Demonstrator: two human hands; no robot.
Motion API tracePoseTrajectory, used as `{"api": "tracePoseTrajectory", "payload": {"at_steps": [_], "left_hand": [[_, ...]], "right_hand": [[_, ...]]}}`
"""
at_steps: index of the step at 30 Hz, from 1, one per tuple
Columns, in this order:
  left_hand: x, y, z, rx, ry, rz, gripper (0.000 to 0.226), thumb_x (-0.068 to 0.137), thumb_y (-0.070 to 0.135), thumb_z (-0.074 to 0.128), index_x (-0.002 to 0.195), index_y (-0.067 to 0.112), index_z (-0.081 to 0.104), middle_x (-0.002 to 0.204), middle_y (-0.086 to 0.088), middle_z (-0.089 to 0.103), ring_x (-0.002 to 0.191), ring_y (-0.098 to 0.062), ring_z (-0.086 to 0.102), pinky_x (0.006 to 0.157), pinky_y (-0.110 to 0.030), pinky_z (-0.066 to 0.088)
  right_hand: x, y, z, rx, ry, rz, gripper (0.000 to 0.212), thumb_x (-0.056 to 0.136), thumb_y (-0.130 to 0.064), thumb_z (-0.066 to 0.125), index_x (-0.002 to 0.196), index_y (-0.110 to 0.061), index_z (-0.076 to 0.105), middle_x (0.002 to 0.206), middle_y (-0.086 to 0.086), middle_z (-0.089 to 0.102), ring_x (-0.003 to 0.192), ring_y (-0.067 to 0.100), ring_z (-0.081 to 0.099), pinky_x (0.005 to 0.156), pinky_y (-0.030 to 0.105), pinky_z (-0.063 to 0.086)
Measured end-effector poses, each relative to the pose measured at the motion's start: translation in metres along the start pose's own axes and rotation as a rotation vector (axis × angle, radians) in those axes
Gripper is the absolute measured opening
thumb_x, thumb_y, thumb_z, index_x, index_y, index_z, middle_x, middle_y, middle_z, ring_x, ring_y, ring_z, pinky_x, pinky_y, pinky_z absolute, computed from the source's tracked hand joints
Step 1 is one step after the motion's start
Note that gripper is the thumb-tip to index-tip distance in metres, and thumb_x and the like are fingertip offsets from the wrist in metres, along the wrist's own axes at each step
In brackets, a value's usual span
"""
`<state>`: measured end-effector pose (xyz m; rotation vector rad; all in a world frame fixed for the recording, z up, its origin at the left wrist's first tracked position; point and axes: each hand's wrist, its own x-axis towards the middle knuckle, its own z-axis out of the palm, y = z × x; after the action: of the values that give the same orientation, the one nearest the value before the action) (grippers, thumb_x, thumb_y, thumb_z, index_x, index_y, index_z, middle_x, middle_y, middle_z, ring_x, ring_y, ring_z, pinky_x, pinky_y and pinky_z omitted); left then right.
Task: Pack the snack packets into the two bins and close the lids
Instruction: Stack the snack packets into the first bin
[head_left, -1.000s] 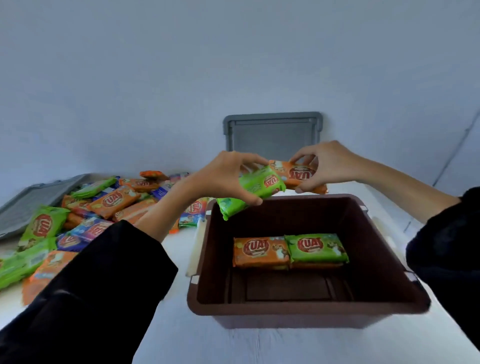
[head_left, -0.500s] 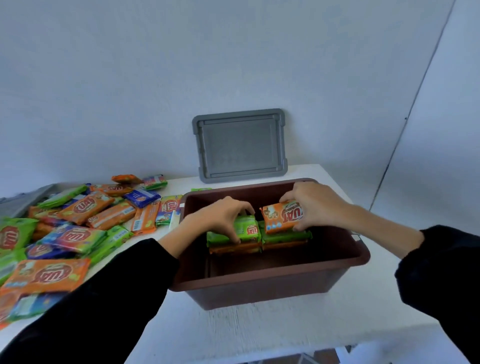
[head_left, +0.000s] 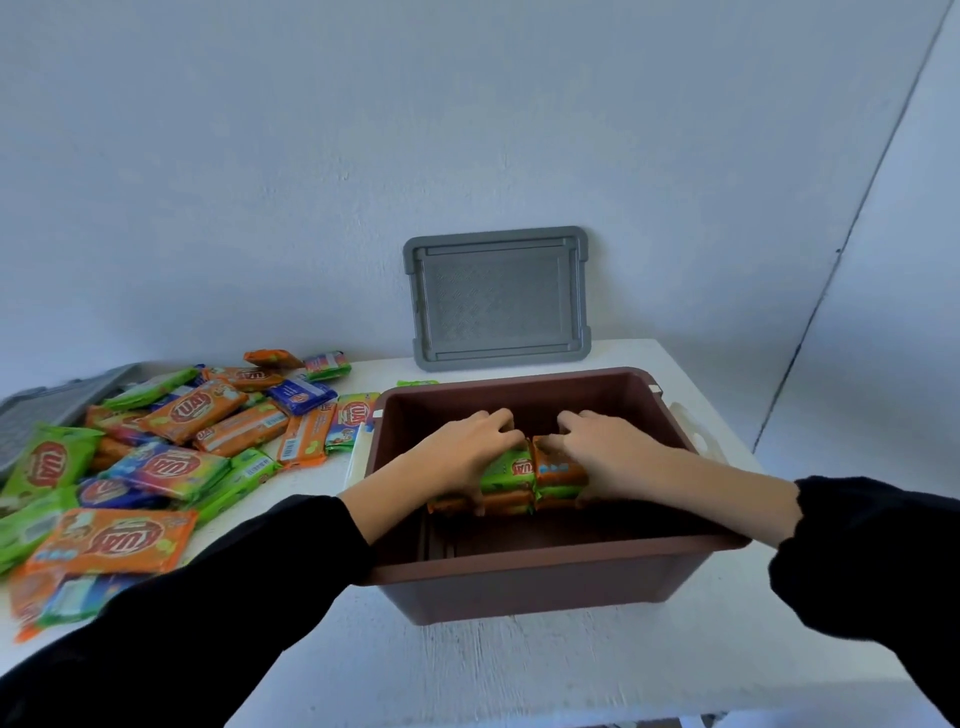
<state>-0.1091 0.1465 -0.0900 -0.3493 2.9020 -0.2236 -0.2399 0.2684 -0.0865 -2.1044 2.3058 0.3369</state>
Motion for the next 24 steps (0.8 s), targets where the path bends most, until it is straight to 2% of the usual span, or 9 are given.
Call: {"api": "tracePoseTrajectory", "payload": {"at_steps": [3,8,13,19,21,24], "left_hand": [[0.001,0.001,0.0,0.066,-0.021,-0.001,0.093,0.067,0.026,0.08,0.14,0.013,0.025,0.139,-0.009,0.031,0.123,-0.026,0.036,0.092,-0.038,0.045],[-0.001,-0.002,0.0,0.081,-0.023,0.011,0.089,0.069,0.025,0.078,0.139,0.013,0.025,0.139,-0.009,0.031,0.121,-0.026,0.036,0.089,-0.037,0.044],[0.0,-0.005,0.001,0.046,0.002,0.019,0.086,0.068,0.027,0.079,0.137,0.015,0.03,0.137,-0.008,0.034,0.121,-0.025,0.037,0.089,-0.036,0.044],[0.001,-0.006,0.002,0.029,0.002,0.017,0.088,0.067,0.029,0.079,0.138,0.017,0.029,0.137,-0.007,0.034,0.121,-0.024,0.037,0.091,-0.036,0.044],[0.002,-0.009,-0.001,-0.056,-0.014,0.008,0.086,0.067,0.035,0.079,0.137,0.018,0.033,0.135,-0.005,0.038,0.121,-0.022,0.038,0.094,-0.035,0.042],[-0.002,-0.015,-0.013,-0.268,0.041,0.001,0.069,0.071,0.039,0.076,0.129,0.017,0.048,0.123,-0.005,0.051,0.109,-0.019,0.05,0.093,-0.032,0.044]], "right_hand": [[0.002,-0.003,0.005,-0.043,0.019,-0.032,0.05,0.088,-0.026,0.055,0.134,-0.011,0.04,0.126,0.013,0.042,0.112,0.028,0.046,0.085,0.04,0.048],[0.001,-0.002,0.008,-0.095,0.044,-0.096,0.048,0.089,-0.017,0.053,0.134,-0.008,0.041,0.126,0.01,0.044,0.111,0.025,0.044,0.084,0.036,0.044],[0.004,-0.001,0.009,-0.083,0.075,-0.126,0.042,0.093,-0.017,0.047,0.134,-0.011,0.042,0.123,0.009,0.051,0.112,0.025,0.046,0.087,0.035,0.042],[0.007,0.001,0.008,0.021,0.08,-0.075,0.04,0.088,-0.022,0.055,0.127,-0.017,0.051,0.115,0.008,0.051,0.105,0.024,0.05,0.082,0.037,0.048],[0.008,0.006,0.003,0.095,0.07,-0.052,0.045,0.083,-0.028,0.061,0.127,-0.02,0.054,0.115,0.005,0.053,0.105,0.022,0.053,0.085,0.034,0.048],[0.009,0.014,-0.008,0.251,0.11,-0.017,0.057,0.077,-0.033,0.071,0.13,-0.024,0.052,0.122,-0.001,0.057,0.112,0.016,0.054,0.091,0.026,0.043]]}}
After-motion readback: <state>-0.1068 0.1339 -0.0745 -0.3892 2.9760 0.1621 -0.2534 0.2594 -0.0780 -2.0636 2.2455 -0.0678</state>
